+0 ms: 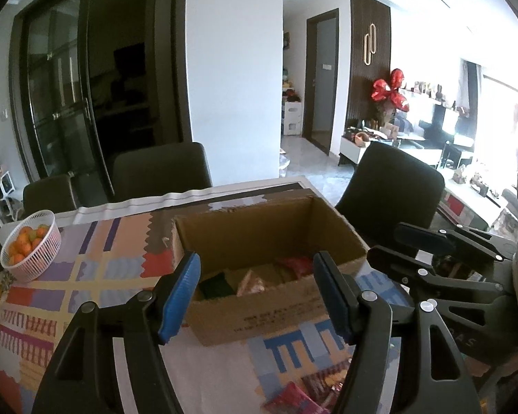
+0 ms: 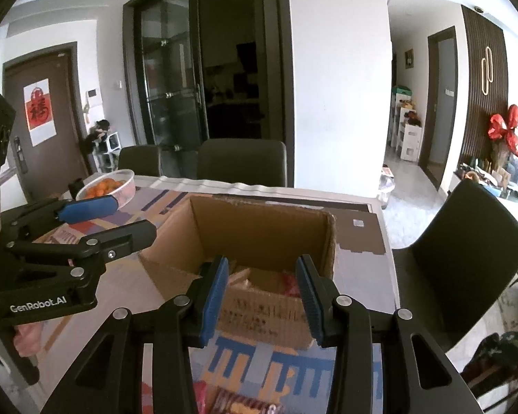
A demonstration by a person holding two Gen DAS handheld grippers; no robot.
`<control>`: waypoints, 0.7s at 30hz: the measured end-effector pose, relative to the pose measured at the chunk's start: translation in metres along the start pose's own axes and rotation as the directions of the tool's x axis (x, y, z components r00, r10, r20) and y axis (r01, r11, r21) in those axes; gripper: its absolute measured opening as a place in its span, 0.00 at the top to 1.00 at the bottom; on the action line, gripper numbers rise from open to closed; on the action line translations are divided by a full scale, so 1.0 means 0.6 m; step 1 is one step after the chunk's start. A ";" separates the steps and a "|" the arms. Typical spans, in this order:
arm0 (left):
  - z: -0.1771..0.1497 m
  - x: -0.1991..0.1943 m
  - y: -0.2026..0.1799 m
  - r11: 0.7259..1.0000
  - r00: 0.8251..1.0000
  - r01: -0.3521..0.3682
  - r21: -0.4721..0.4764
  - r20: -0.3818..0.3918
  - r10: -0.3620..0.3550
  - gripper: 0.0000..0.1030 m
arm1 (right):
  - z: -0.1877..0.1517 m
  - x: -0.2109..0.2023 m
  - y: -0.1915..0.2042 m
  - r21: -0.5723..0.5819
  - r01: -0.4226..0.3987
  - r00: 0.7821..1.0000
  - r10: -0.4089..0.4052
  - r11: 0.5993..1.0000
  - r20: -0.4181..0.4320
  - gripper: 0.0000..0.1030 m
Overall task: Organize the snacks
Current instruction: 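Move both tools back from the box toward the remaining snacks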
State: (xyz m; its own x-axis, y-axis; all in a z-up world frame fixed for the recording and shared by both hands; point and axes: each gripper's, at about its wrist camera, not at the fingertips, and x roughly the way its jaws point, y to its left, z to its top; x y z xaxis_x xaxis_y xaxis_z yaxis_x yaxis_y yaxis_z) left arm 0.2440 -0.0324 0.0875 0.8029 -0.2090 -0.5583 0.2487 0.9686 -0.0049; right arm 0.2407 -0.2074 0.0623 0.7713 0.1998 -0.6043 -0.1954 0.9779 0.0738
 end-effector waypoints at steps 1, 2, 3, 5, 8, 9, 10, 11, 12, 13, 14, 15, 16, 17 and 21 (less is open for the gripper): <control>-0.005 -0.008 -0.005 1.000 1.000 0.001 0.002 0.003 -0.001 0.35 | -0.004 -0.008 0.001 -0.003 0.000 1.000 0.000 1.000 0.004 0.59; -0.008 -0.014 -0.008 1.000 1.000 0.002 0.002 0.005 -0.002 0.35 | -0.008 -0.014 0.001 -0.005 0.001 1.000 -0.001 1.000 0.007 0.59; -0.011 -0.019 -0.012 1.000 1.000 0.004 0.002 0.007 -0.004 0.35 | -0.012 -0.020 0.001 -0.008 0.003 1.000 -0.003 1.000 0.010 0.59; -0.021 -0.030 -0.021 1.000 1.000 0.009 0.005 0.006 -0.009 0.34 | -0.020 -0.033 0.002 -0.008 0.000 1.000 0.000 1.000 0.014 0.59; -0.035 -0.044 -0.029 1.000 1.000 0.016 0.001 0.000 -0.016 0.34 | -0.034 -0.049 0.003 -0.007 -0.009 1.000 0.009 1.000 0.016 0.59; -0.039 -0.047 -0.032 1.000 1.000 0.022 0.000 -0.004 -0.022 0.34 | -0.039 -0.054 0.003 -0.007 -0.012 1.000 0.012 1.000 0.016 0.59; -0.045 -0.051 -0.035 1.000 1.000 0.027 0.001 -0.008 -0.027 0.34 | -0.044 -0.057 0.004 -0.009 -0.013 1.000 0.013 1.000 0.015 0.59; -0.054 -0.054 -0.038 1.000 0.999 0.031 0.002 -0.016 -0.030 0.34 | -0.049 -0.061 0.004 -0.010 -0.014 1.000 0.014 1.000 0.014 0.59; -0.059 -0.056 -0.041 0.999 0.999 0.033 0.005 -0.019 -0.033 0.34 | -0.056 -0.065 0.006 -0.014 -0.016 1.000 0.017 1.000 0.011 0.59; -0.067 -0.059 -0.045 0.999 0.999 0.039 0.010 -0.026 -0.038 0.34 | -0.059 -0.068 0.008 -0.018 -0.017 1.000 0.018 1.000 0.008 0.59; -0.074 -0.062 -0.049 0.999 0.999 0.041 0.015 -0.031 -0.040 0.34 | -0.064 -0.070 0.010 -0.023 -0.018 1.000 0.018 1.000 0.005 0.59; -0.080 -0.065 -0.054 0.999 0.999 0.043 0.021 -0.034 -0.042 0.34 | -0.070 -0.073 0.011 -0.028 -0.018 1.000 0.018 0.999 0.001 0.59; -0.086 -0.068 -0.057 0.999 0.998 0.045 0.025 -0.038 -0.044 0.34 | -0.077 -0.077 0.013 -0.034 -0.020 1.000 0.020 0.999 -0.004 0.59; -0.092 -0.070 -0.059 0.998 0.998 0.050 0.025 -0.042 -0.049 0.34 | -0.082 -0.078 0.014 -0.037 -0.021 1.000 0.021 0.999 -0.008 0.59; -0.119 -0.074 -0.066 0.997 0.995 0.069 0.023 -0.069 -0.067 0.34 | -0.098 -0.086 0.020 -0.044 -0.028 0.999 0.027 0.999 -0.026 0.59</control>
State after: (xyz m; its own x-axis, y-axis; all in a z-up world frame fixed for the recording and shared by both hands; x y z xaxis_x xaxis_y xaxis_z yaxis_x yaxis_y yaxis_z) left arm 0.1602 -0.0518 0.0533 0.7453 -0.2637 -0.6123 0.3155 0.9486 -0.0245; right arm 0.1629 -0.2097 0.0475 0.7500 0.2248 -0.6221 -0.2437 0.9682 0.0561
